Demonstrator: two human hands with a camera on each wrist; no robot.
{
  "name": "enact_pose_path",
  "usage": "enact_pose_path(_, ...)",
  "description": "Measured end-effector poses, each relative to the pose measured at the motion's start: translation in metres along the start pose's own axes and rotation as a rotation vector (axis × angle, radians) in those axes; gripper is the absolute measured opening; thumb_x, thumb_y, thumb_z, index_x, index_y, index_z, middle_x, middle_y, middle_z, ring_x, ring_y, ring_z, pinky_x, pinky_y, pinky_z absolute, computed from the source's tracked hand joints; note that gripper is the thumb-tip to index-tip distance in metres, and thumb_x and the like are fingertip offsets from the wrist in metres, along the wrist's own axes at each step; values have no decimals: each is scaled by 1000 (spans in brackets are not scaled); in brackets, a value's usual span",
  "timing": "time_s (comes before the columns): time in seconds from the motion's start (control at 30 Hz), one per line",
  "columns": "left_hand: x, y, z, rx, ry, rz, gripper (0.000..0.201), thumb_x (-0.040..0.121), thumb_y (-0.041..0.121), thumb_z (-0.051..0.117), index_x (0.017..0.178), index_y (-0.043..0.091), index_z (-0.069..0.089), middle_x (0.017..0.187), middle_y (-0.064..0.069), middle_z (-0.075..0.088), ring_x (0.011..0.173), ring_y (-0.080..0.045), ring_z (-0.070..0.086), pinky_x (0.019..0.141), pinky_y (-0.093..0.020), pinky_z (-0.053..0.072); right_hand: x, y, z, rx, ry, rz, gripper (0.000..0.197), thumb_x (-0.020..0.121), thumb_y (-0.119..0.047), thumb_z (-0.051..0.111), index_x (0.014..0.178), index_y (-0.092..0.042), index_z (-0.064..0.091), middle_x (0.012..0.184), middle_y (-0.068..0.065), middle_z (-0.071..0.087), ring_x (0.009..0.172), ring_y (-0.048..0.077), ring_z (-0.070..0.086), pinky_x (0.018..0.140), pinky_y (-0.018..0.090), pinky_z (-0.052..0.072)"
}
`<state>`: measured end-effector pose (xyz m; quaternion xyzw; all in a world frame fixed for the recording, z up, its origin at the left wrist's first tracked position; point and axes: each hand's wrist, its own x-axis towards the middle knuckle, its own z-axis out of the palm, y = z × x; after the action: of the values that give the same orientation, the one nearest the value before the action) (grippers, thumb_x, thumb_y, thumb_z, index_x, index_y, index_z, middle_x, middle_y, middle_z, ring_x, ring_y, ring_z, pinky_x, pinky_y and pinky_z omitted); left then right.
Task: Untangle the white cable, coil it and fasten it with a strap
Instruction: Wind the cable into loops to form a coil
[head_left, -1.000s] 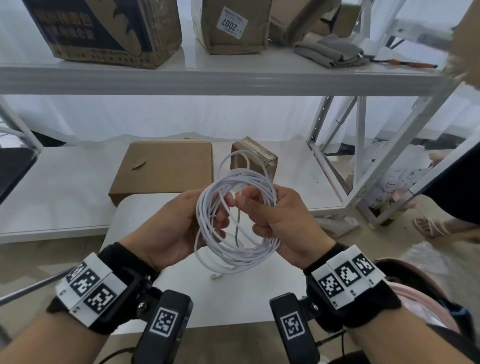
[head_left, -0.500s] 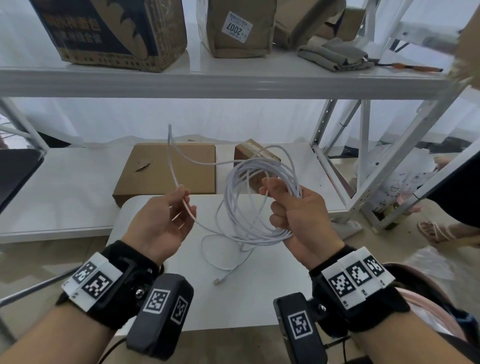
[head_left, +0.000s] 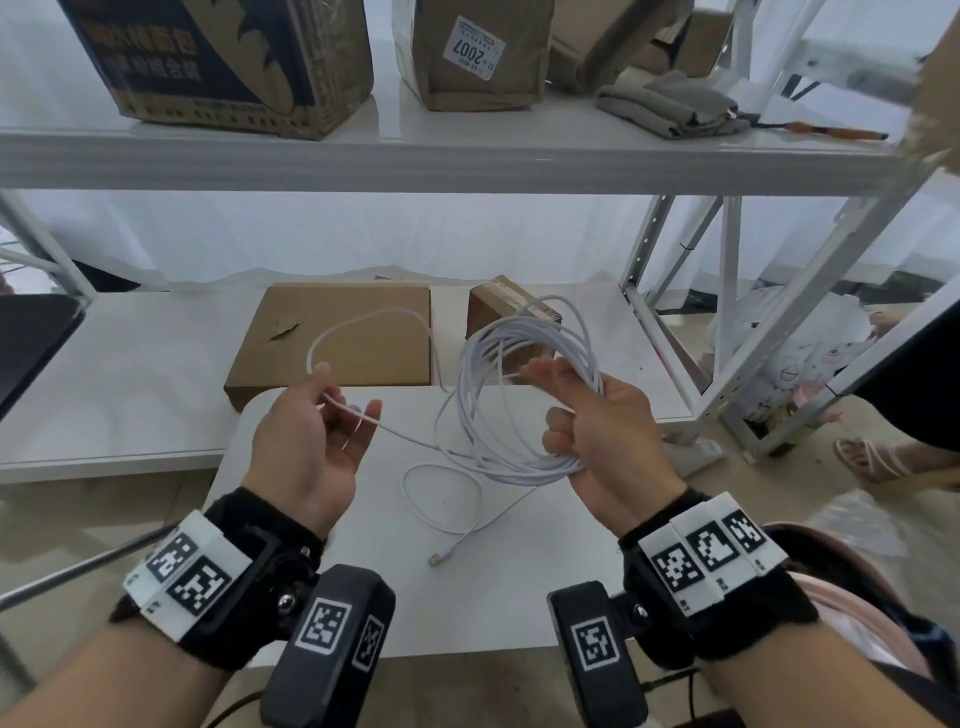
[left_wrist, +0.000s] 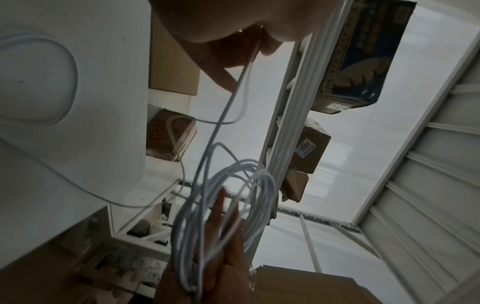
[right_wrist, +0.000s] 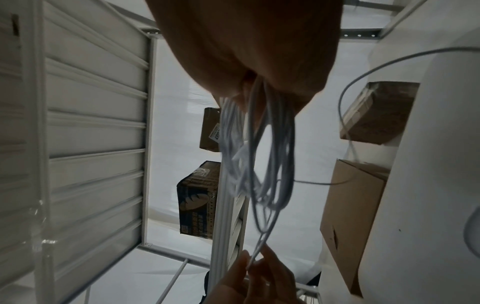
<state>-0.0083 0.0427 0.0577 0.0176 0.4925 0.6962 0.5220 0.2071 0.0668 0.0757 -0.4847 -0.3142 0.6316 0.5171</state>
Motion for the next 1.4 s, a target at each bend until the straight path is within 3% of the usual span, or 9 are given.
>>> enact_pose_path(0.2,-8,9,8,244,-201,154,16,101,27,58,96,14,67,64,4,49,55,-8,50,53,-20,48,-7,-6,3,35,-349,33,24,101,-19,51,101,0,68,56,0,28,44,7,21,37,18,21)
enact_pose_path(0.4,-29,10,18,602,-502,273,24,102,23,48,92,10,66,69,-2,65,64,-16,61,63,-24,53,-21,-7,7,-325,-667,-59,21,96,-16,59,93,0,71,55,0,24,47,12,16,42,19,19)
enact_pose_path(0.5,-42,8,20,616,-630,177,19,92,23,55,91,7,64,74,-10,73,64,-23,71,66,-33,63,-19,-3,8,-440,-599,-154,30,97,-16,61,97,14,59,52,-6,32,45,11,21,43,20,22)
enact_pose_path(0.67,-39,11,17,706,-589,59,41,105,25,37,94,3,70,77,-21,70,54,-25,60,53,-30,52,-12,0,7,-560,-428,-215,14,93,-19,68,93,-13,55,51,-10,43,43,9,31,43,24,29)
enact_pose_path(0.87,-48,1,18,791,-608,80,61,101,58,35,85,10,69,54,-8,50,51,-19,47,55,-28,43,-7,12,9,-744,-348,-299,44,85,-35,75,117,-28,46,59,-8,53,44,2,39,53,24,34)
enact_pose_path(1.0,-51,-1,20,699,-590,38,44,104,42,43,86,8,64,56,-3,36,48,-15,43,48,-21,40,-7,10,7,-682,-337,-281,62,85,-27,78,135,-34,44,64,-9,56,49,3,46,53,23,43)
enact_pose_path(1.17,-49,2,21,630,-610,-52,29,105,25,45,82,11,55,61,0,26,47,-9,20,44,-20,17,-5,11,6,-723,-327,-293,45,83,-27,80,125,-23,65,83,-2,65,60,9,58,58,27,51)
enact_pose_path(1.3,-49,3,24,672,-598,-65,16,106,24,44,103,11,52,65,-1,16,52,-12,11,45,-23,11,-6,13,5,-908,-219,-357,78,78,-42,81,144,-37,39,106,-4,54,89,10,59,80,26,51)
enact_pose_path(1.4,-49,4,25,712,-604,-98,18,105,25,45,94,12,50,58,3,20,46,-9,14,42,-20,12,-10,12,6,-972,-230,-374,82,78,-43,81,146,-42,35,119,-5,43,100,7,50,87,19,40)
